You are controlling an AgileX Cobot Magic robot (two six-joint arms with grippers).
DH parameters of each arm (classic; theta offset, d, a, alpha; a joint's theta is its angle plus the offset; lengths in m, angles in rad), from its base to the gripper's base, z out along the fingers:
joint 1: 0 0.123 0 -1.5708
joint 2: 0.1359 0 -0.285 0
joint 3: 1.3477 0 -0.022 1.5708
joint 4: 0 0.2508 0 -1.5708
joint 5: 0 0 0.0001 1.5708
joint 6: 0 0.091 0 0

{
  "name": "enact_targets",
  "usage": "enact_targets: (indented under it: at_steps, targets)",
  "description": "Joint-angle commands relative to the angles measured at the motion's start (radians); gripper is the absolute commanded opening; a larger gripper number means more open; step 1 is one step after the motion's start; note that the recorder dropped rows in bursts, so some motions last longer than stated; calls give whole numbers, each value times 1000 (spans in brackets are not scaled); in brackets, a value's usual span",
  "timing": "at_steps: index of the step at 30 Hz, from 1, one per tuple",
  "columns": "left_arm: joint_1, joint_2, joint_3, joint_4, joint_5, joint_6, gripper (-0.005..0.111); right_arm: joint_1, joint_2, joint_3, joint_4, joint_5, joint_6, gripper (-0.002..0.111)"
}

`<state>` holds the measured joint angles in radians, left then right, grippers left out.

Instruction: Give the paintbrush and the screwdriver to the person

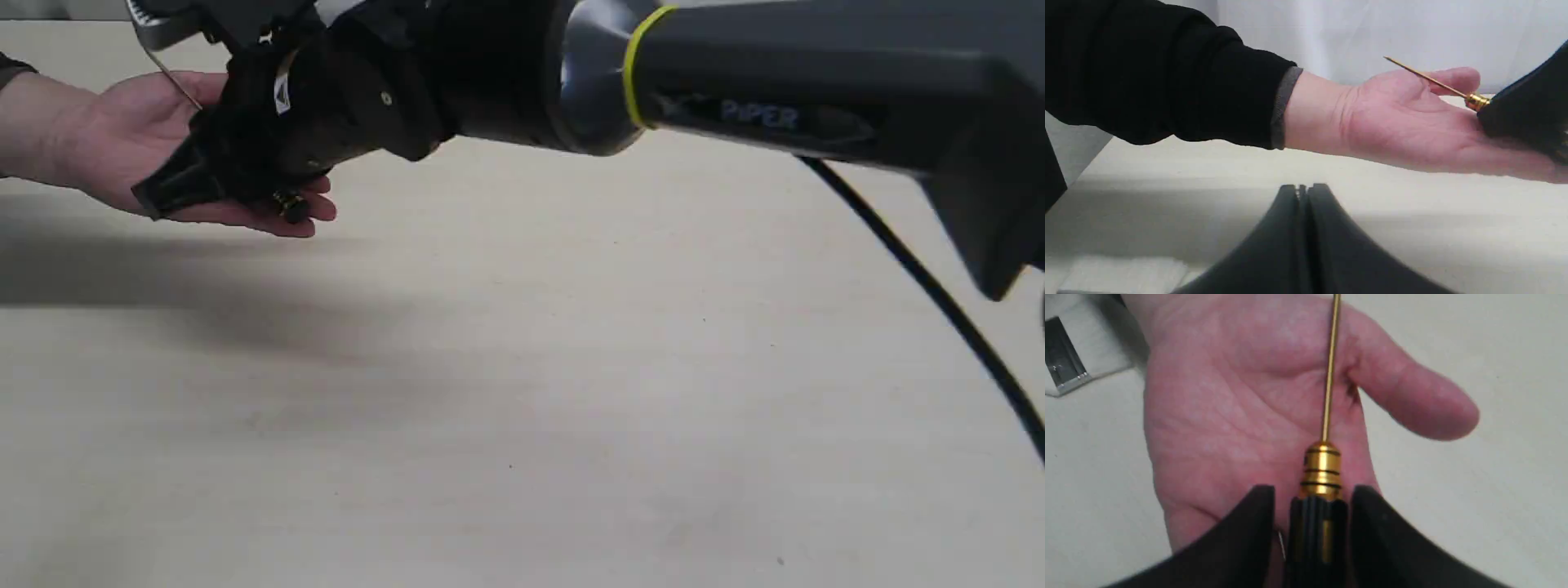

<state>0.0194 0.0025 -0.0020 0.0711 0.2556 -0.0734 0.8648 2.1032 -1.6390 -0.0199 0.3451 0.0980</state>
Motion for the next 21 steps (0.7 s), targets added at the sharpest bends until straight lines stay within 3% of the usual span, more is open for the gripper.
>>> enact_targets:
  at_steps: [1, 4, 9, 16, 21]
  targets:
    - [-8, -2, 2, -4, -5, -2, 0, -1, 8, 0, 5, -17, -8, 54]
    - [-8, -2, 2, -4, -5, -2, 0, -1, -15, 0, 5, -3, -8, 48]
    - [-8, -2, 2, -4, -5, -2, 0, -3, -124, 0, -33, 70, -6, 4]
    - [-8, -2, 2, -2, -8, -2, 0, -7, -322, 36, -220, 203, 51, 4]
    - [-8, -2, 2, -2, -6, -2, 0, -7, -513, 191, -490, 212, 302, 4]
